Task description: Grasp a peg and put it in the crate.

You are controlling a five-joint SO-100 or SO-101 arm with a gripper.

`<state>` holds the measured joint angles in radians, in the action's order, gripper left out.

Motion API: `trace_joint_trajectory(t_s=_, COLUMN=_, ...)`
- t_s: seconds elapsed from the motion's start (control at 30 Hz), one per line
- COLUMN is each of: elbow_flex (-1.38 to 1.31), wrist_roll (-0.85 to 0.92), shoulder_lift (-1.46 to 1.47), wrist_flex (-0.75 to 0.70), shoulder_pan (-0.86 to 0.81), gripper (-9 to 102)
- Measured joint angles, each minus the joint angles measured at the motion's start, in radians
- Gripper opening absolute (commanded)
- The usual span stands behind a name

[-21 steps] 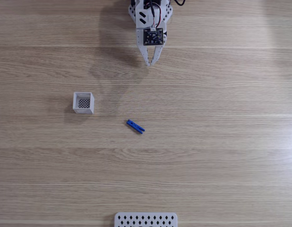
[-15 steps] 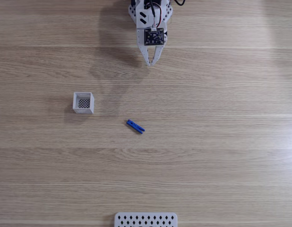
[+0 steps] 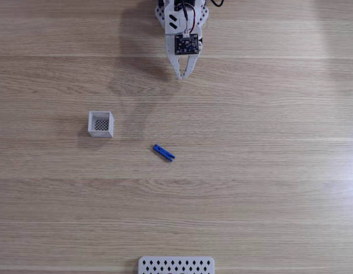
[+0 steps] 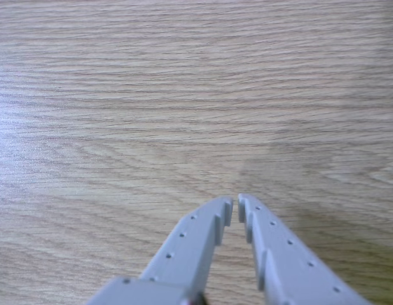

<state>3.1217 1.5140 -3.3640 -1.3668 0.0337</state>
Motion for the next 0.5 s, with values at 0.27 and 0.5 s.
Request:
trace_joint_trajectory(t_s=0.27, elbow_flex=-0.009, wrist_roll=0.137, shoulder_lift=0.103, wrist_flex=0.012, shoulder_pan=0.000, gripper=-1)
trace_joint_trajectory(t_s=0.5, elbow_flex=-0.215, wrist_roll=0.750, shoulder_lift=0.614, wrist_flex=0.112, shoulder_pan=-0.043, gripper=0)
